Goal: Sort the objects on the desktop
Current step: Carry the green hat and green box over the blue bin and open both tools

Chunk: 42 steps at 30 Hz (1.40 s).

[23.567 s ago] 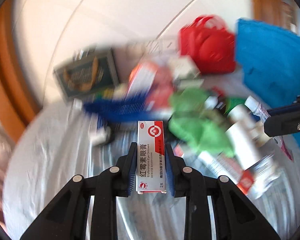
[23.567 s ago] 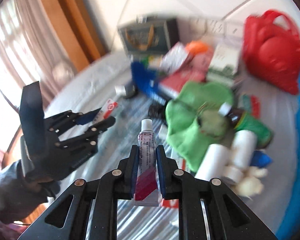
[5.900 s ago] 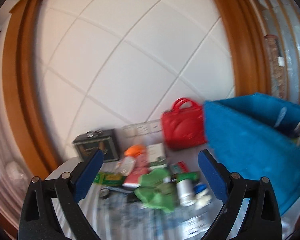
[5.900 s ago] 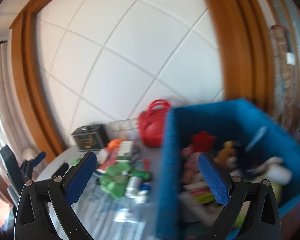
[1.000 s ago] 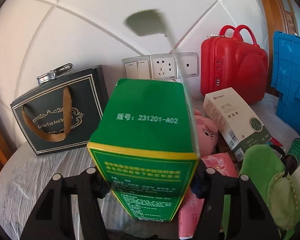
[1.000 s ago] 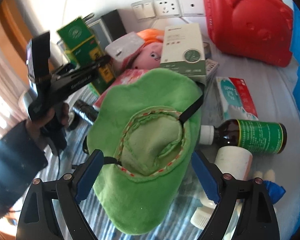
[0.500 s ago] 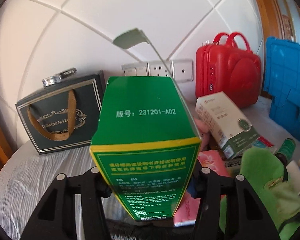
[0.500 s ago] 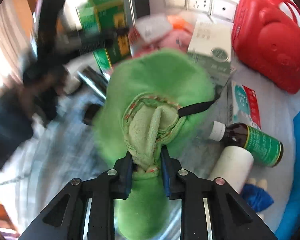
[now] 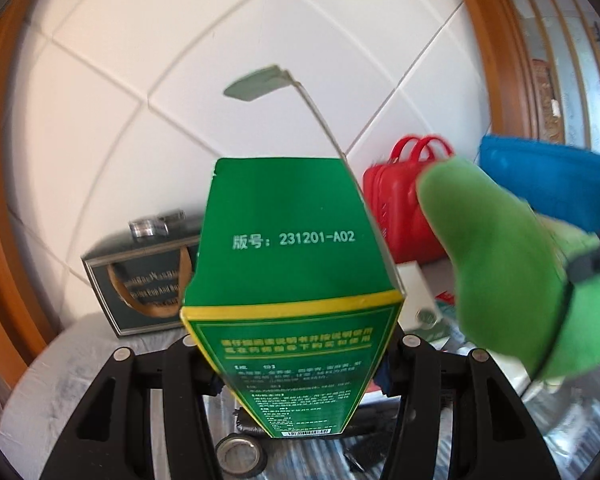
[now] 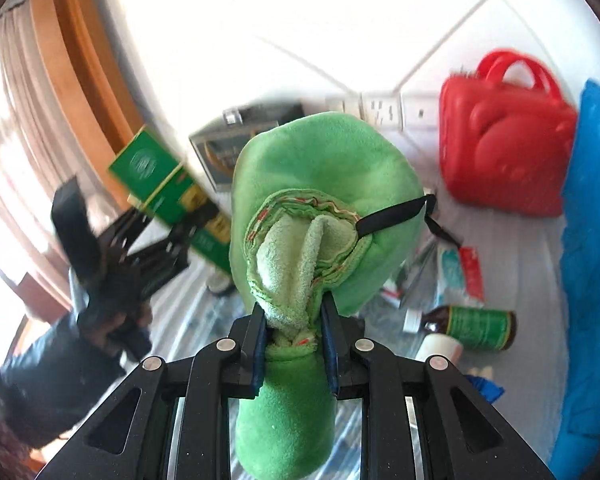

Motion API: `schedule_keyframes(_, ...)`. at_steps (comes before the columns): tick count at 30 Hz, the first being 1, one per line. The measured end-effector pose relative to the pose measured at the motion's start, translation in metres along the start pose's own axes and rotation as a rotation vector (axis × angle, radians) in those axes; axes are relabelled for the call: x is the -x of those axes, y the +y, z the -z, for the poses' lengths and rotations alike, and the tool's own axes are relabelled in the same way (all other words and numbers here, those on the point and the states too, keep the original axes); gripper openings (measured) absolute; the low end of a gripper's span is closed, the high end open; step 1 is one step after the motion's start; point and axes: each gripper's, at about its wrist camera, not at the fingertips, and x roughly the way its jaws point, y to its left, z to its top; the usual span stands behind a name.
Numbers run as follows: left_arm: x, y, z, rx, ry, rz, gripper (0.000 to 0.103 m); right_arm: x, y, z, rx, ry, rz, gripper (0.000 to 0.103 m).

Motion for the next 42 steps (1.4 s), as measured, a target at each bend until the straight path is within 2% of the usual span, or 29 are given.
schedule_keyframes(3,0.034,-0.011,-0.018,-0.013,-0.032,0.029,0.052,0.038,0.009,-0.010,-0.022,-0.075,-0.014,0.022)
schedule_keyframes(7,0.071,-0.033,-0.043,-0.034,-0.086,0.076,0.052,0.094,0.018,-0.017,-0.038,-0.172,0.015,0.022)
schedule_keyframes(12,0.110,-0.074,-0.081,-0.066,-0.159,0.187,0.052,0.177,0.021,-0.010,-0.092,-0.305,0.071,0.022)
schedule_keyframes(17,0.142,-0.134,-0.121,-0.141,-0.226,0.308,0.052,0.266,0.017,0.012,-0.135,-0.423,0.169,0.022)
schedule_keyframes(20,0.159,-0.185,-0.147,-0.163,-0.255,0.415,0.052,0.319,0.009,0.028,-0.150,-0.491,0.240,0.022)
schedule_keyframes(25,0.174,-0.280,-0.185,-0.219,-0.293,0.542,0.052,0.397,-0.022,0.052,-0.204,-0.562,0.347,0.023)
schedule_keyframes(30,0.170,-0.369,-0.221,-0.218,-0.276,0.637,0.052,0.454,-0.075,0.066,-0.242,-0.587,0.425,0.023)
schedule_keyframes(34,0.162,-0.426,-0.240,-0.220,-0.256,0.649,0.053,0.490,-0.118,0.075,-0.259,-0.590,0.448,0.023)
schedule_keyframes(38,0.152,-0.468,-0.252,-0.256,-0.241,0.611,0.053,0.500,-0.157,0.079,-0.284,-0.580,0.448,0.025)
schedule_keyframes(40,0.148,-0.483,-0.255,-0.281,-0.227,0.575,0.058,0.499,-0.173,0.074,-0.296,-0.568,0.446,0.033)
schedule_keyframes(41,0.146,-0.489,-0.259,-0.277,-0.227,0.544,0.073,0.500,-0.178,0.074,-0.299,-0.554,0.455,0.049)
schedule_keyframes(42,0.143,-0.492,-0.264,-0.261,-0.225,0.512,0.093,0.496,-0.185,0.073,-0.308,-0.545,0.468,0.076)
